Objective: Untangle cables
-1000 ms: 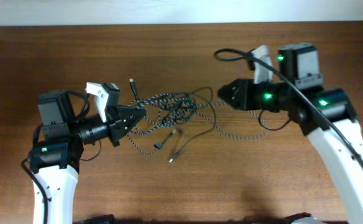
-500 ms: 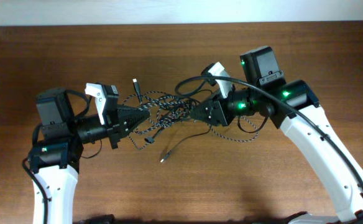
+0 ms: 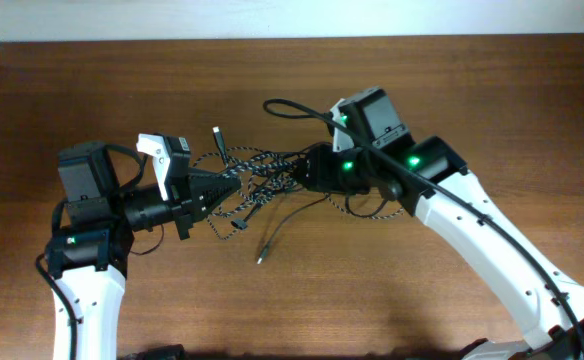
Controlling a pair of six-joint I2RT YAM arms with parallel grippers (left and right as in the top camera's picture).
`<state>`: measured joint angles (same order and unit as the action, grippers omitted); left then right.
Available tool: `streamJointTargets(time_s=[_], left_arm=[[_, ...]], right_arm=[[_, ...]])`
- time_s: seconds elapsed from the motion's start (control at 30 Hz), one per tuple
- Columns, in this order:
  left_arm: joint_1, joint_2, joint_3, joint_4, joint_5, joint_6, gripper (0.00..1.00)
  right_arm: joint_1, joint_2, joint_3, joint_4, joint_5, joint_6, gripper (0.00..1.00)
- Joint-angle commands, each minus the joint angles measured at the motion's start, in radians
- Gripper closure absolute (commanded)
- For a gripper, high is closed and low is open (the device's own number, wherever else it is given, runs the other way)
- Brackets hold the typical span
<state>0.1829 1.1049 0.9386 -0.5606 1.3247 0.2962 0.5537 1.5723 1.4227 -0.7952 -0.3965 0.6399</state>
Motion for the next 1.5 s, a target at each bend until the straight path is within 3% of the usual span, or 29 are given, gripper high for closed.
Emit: streamJointTargets(time_s=[0.0, 0.07, 0.13, 0.2, 0.3, 0.33, 0.4, 0.47, 0.53, 0.57, 0.6, 0.63, 0.67, 0.7, 0.73, 0.77, 0.8, 0.83, 0.87, 0.9, 0.97, 1.07, 1.13, 1.17, 1.27, 1.3, 1.33, 1.37, 1.47], left_arm=[[0.000, -0.007, 0.006, -0.001, 0.046, 0.019, 1.00], [0.000, -0.007, 0.006, -0.001, 0.053, 0.019, 1.00], [0.000, -0.007, 0.006, -0.001, 0.084, 0.019, 1.00], [0.000, -0.007, 0.006, -0.010, 0.068, 0.018, 1.00], [0.000, -0.005, 0.006, -0.112, -0.330, -0.105, 1.00], [0.000, 0.000, 0.006, -0.143, -0.583, -0.274, 1.00], [0.000, 0.008, 0.006, -0.197, -0.860, -0.452, 1.00], [0.000, 0.030, 0.006, -0.312, -1.214, -0.700, 1.00], [0.000, 0.060, 0.006, -0.400, -1.395, -0.880, 1.00], [0.000, 0.076, 0.006, -0.410, -1.398, -0.922, 0.85], [0.000, 0.102, 0.006, -0.391, -1.307, -0.936, 0.10], [0.000, 0.122, 0.006, -0.383, -1.199, -0.936, 0.01], [0.000, 0.142, 0.006, -0.368, -1.081, -0.927, 0.01], [0.000, 0.172, 0.006, -0.307, -0.887, -0.750, 0.02], [0.000, 0.183, 0.006, -0.277, -0.793, -0.649, 0.14], [0.000, 0.192, 0.006, -0.246, -0.653, -0.499, 0.59], [0.000, 0.194, 0.006, -0.229, -0.499, -0.298, 0.83], [0.000, 0.194, 0.006, -0.230, -0.531, -0.273, 0.56], [0.000, 0.194, 0.006, -0.234, -0.579, -0.276, 0.01], [0.000, 0.194, 0.006, -0.244, -0.633, -0.311, 0.00], [0.000, 0.194, 0.006, -0.269, -0.791, -0.458, 0.01], [0.000, 0.194, -0.016, -0.357, -1.142, -0.803, 0.01], [-0.006, 0.195, -0.096, -0.228, -1.128, -0.827, 0.03], [-0.013, 0.198, -0.171, -0.118, -1.128, -0.875, 0.13], [-0.017, 0.199, -0.369, 0.251, -1.122, -0.940, 0.24], [-0.017, 0.199, -0.407, 0.335, -1.113, -0.940, 0.48], [-0.017, 0.199, -0.434, 0.405, -1.072, -0.941, 0.90], [-0.017, 0.198, -0.434, 0.435, -1.018, -0.940, 1.00], [-0.017, 0.174, -0.404, 0.755, -0.615, -0.945, 1.00]], right_arm=[[0.045, 0.020, 0.000, 0.003, 0.106, 0.136, 0.68], [0.065, 0.042, 0.000, 0.003, 0.165, 0.193, 0.74], [0.089, 0.069, 0.000, 0.008, 0.236, 0.233, 0.96], [0.116, 0.061, 0.001, 0.005, 0.360, 0.233, 0.96], [0.120, -0.047, 0.003, -0.033, 0.579, 0.228, 0.96], [0.117, -0.114, 0.003, -0.048, 0.769, 0.229, 0.96], [0.085, -0.188, 0.003, -0.046, 0.900, 0.230, 0.96], [-0.029, -0.295, 0.003, -0.039, 0.882, 0.229, 0.96], [-0.109, -0.354, 0.003, -0.037, 0.761, 0.213, 0.96], [-0.128, -0.368, 0.003, -0.030, 0.695, 0.186, 0.96], [-0.143, -0.377, 0.003, -0.009, 0.558, 0.119, 0.96], [-0.142, -0.376, 0.003, 0.003, 0.503, 0.085, 0.96], [-0.142, -0.371, 0.003, 0.008, 0.460, 0.065, 0.96], [-0.142, -0.366, 0.003, 0.003, 0.442, 0.049, 0.96], [-0.142, -0.364, 0.003, -0.001, 0.433, 0.046, 0.96], [-0.142, -0.358, 0.002, -0.012, 0.423, 0.046, 0.95], [-0.142, -0.349, 0.002, -0.037, 0.422, 0.047, 0.87], [-0.142, -0.334, 0.002, -0.067, 0.422, 0.047, 0.80], [-0.142, -0.321, 0.002, -0.089, 0.423, 0.047, 0.77], [-0.142, -0.305, 0.002, -0.109, 0.423, 0.047, 0.75], [-0.142, -0.254, 0.002, -0.137, 0.422, 0.047, 0.73], [-0.142, -0.176, 0.002, -0.148, 0.394, 0.047, 0.73], [-0.142, -0.129, 0.002, -0.147, 0.381, 0.047, 0.73], [-0.142, -0.118, 0.002, -0.148, 0.381, 0.046, 0.74], [-0.142, -0.116, 0.002, -0.152, 0.381, 0.044, 0.74], [-0.142, -0.116, 0.002, -0.154, 0.379, 0.044, 0.74], [-0.142, -0.116, 0.002, -0.159, 0.373, 0.044, 0.74], [-0.142, -0.116, 0.002, -0.168, 0.369, 0.044, 0.74], [-0.142, -0.116, 0.002, -0.199, 0.348, 0.001, 0.78]])
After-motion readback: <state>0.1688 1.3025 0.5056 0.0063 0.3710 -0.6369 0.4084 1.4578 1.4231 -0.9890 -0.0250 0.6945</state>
